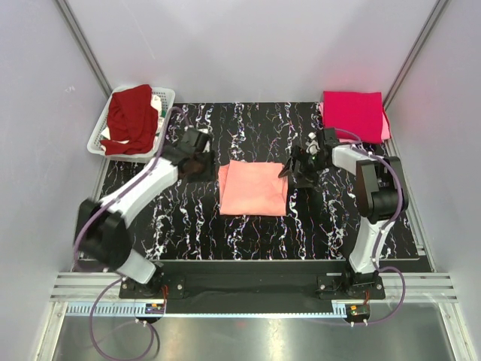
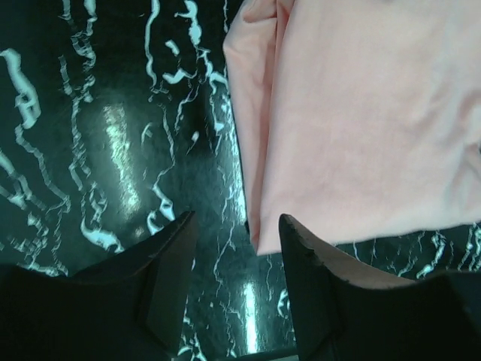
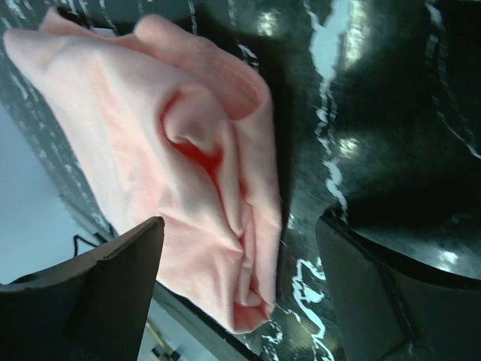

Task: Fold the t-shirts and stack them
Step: Neatly place the folded tshirt to the corner

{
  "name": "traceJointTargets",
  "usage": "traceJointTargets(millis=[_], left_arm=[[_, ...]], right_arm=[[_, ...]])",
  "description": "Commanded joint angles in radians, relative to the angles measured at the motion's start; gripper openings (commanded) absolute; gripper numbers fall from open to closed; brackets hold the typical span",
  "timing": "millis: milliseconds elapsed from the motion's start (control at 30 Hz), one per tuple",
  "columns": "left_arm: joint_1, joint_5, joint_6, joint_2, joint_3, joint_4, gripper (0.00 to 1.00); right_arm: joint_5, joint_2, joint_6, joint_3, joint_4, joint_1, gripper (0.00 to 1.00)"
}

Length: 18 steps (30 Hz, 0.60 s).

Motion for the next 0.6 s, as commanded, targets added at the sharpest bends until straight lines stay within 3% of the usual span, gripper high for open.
traceJointTargets(millis=[0,133,233,267,367,400,500,567], left_arm=[[0.005,-0.039,-0.016,-0.209,-0.114,-0.046,0.53],[0.005,-0.051,-0.030,-0.398,-0.232,-0.084,0.55],[0.005,-0.076,-0.039,-0.515,-0.252,-0.159,0.56],[0.005,-0.079,-0.043,-0.542,-0.260,-0.193,0.56],[0.005,-0.077,-0.061,-0.689,-0.289,-0.244,0.55],[0.005,-0.077,-0.061,-0.726,-0.301,-0.248,0.55],[0.006,-0.134,-0.079,-0.858,-0.337,-0.255,0.60],[0.006,-0.117,-0.067,-0.915,-0.337,-0.247,0.61]], right_arm=[[-0.006,0.093,0.013,0.026,0.037,0.030,0.89],[-0.049,0.181,0.012,0.096,0.002,0.140,0.78],[-0.039,0.195,0.029,0.101,0.015,0.152,0.48],[-0.037,0.187,0.029,0.103,0.014,0.152,0.30],[-0.057,0.169,0.015,0.122,0.006,0.134,0.04],[-0.057,0.162,0.000,0.157,-0.007,0.123,0.00],[0.027,0.133,-0.058,0.275,-0.119,0.093,0.00],[0.183,0.118,-0.092,0.352,-0.242,0.088,0.00]])
